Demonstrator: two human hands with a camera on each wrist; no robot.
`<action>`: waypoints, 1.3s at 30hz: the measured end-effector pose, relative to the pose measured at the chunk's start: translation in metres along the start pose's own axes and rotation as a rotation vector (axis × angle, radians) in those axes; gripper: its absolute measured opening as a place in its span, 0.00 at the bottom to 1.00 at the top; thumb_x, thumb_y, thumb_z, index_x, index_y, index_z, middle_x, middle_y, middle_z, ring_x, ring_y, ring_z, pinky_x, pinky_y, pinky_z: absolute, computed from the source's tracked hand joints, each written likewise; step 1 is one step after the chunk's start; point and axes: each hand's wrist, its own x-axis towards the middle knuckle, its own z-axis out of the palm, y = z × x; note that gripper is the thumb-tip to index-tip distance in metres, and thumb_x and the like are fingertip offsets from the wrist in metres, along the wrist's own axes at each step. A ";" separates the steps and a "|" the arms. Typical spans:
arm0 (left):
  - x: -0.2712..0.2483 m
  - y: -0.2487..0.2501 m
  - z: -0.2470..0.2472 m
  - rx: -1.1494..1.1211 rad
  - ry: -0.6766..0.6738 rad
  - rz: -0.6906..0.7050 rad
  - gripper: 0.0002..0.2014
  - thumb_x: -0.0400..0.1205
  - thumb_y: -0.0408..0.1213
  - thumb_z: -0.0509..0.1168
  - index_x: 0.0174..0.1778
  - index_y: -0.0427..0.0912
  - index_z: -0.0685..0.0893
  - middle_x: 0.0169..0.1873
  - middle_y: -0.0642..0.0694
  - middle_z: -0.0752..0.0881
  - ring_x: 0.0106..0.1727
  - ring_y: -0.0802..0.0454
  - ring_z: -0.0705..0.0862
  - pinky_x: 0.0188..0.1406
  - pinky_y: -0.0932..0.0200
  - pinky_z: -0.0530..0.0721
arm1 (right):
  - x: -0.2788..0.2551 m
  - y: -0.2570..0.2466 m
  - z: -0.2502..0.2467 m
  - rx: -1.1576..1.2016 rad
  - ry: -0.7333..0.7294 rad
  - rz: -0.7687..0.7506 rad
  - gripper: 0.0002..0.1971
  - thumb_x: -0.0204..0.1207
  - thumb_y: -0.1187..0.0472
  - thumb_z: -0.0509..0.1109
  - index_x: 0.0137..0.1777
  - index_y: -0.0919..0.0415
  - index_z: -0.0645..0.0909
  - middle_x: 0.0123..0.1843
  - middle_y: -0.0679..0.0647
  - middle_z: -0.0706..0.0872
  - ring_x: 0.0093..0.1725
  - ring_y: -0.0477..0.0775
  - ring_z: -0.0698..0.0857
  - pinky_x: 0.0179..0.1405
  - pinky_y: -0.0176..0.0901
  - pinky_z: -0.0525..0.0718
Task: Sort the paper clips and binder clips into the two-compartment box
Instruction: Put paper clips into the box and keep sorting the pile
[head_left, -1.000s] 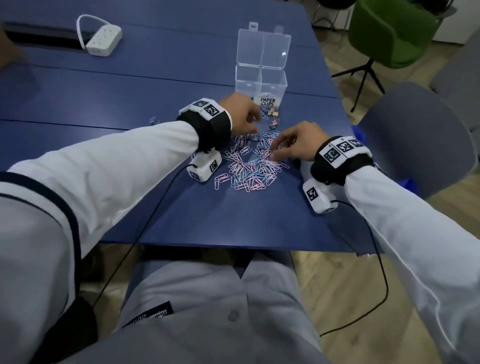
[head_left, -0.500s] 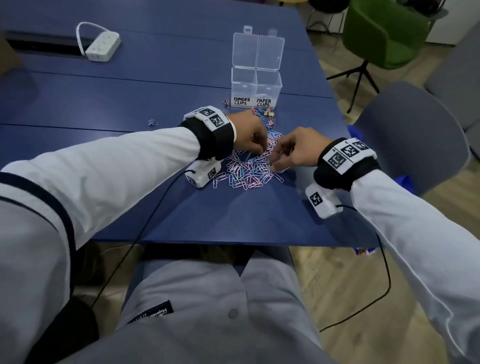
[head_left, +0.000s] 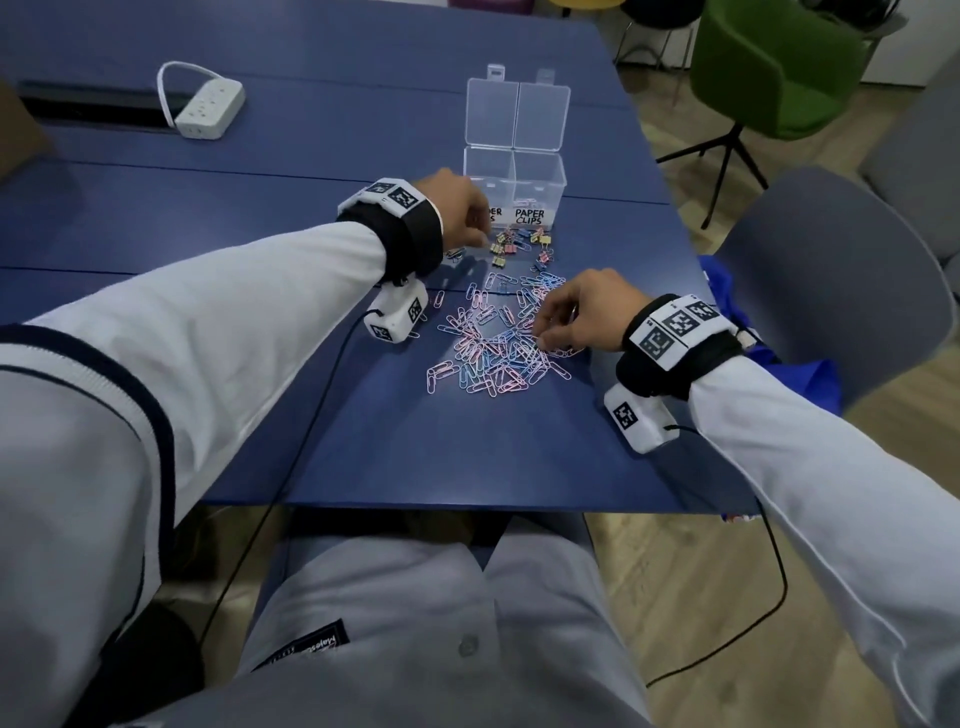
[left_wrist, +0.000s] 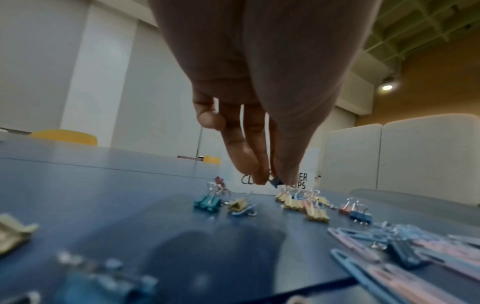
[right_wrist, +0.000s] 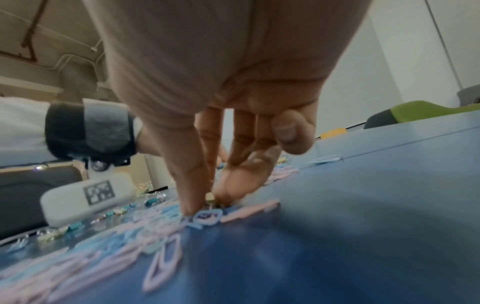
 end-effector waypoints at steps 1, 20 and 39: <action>0.001 -0.002 0.002 0.020 -0.001 -0.006 0.12 0.75 0.47 0.73 0.53 0.49 0.88 0.47 0.48 0.90 0.50 0.46 0.87 0.48 0.58 0.82 | 0.001 0.000 -0.002 0.014 0.001 -0.001 0.06 0.66 0.54 0.82 0.43 0.49 0.90 0.32 0.43 0.86 0.32 0.41 0.83 0.35 0.30 0.77; -0.003 -0.006 0.001 -0.099 0.019 -0.005 0.08 0.73 0.44 0.74 0.43 0.46 0.91 0.39 0.48 0.91 0.40 0.52 0.86 0.49 0.58 0.85 | 0.075 -0.008 -0.026 0.306 0.313 0.144 0.03 0.73 0.64 0.76 0.45 0.58 0.89 0.31 0.45 0.86 0.18 0.36 0.81 0.22 0.29 0.80; -0.025 0.017 0.023 0.207 -0.100 0.099 0.11 0.79 0.42 0.64 0.54 0.51 0.88 0.50 0.46 0.89 0.50 0.43 0.86 0.46 0.55 0.84 | 0.057 -0.014 -0.004 -0.097 0.191 0.093 0.23 0.74 0.68 0.62 0.61 0.44 0.86 0.59 0.51 0.89 0.56 0.56 0.88 0.57 0.45 0.86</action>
